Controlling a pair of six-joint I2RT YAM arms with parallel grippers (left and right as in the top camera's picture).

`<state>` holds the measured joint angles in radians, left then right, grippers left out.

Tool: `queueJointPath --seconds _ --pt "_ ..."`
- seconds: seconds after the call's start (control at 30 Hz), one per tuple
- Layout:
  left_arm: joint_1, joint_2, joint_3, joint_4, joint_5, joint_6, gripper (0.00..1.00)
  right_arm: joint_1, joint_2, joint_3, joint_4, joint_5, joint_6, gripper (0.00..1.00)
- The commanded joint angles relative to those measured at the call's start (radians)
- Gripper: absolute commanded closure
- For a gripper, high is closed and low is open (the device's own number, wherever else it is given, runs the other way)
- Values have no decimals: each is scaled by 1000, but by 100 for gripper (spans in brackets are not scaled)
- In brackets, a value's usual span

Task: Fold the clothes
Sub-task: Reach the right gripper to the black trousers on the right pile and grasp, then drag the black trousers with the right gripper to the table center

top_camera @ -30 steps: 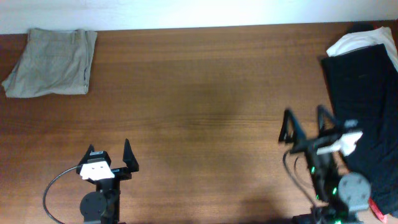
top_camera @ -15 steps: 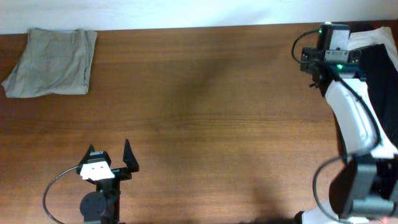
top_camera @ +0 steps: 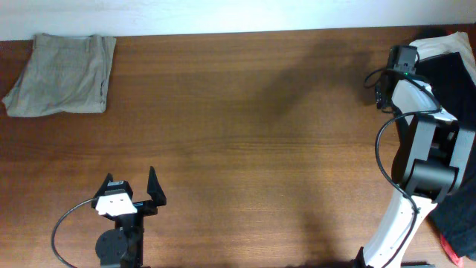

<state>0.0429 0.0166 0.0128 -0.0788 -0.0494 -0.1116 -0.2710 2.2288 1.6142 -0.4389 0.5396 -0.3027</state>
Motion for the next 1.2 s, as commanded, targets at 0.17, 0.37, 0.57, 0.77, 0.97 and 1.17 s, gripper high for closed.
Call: queueJointPath --seconds 0.17,0.37,0.57,0.77,0.97,1.17 --pt "6 -5 -3 -2 4 16 1 -19 39 28 37 -170 -8 4" --pt "6 -5 -3 -2 4 16 1 -45 87 28 71 -161 -8 10" --pt "6 -5 -3 -2 3 16 1 -69 87 28 64 -163 -7 52" --pt "6 -5 -3 -2 4 16 1 -69 86 39 53 -66 40 89" --pt "6 -5 -3 -2 4 16 1 -63 -5 73 26 -86 174 96" --pt "6 -5 -3 -2 4 16 1 -63 -122 73 8 -91 220 96"
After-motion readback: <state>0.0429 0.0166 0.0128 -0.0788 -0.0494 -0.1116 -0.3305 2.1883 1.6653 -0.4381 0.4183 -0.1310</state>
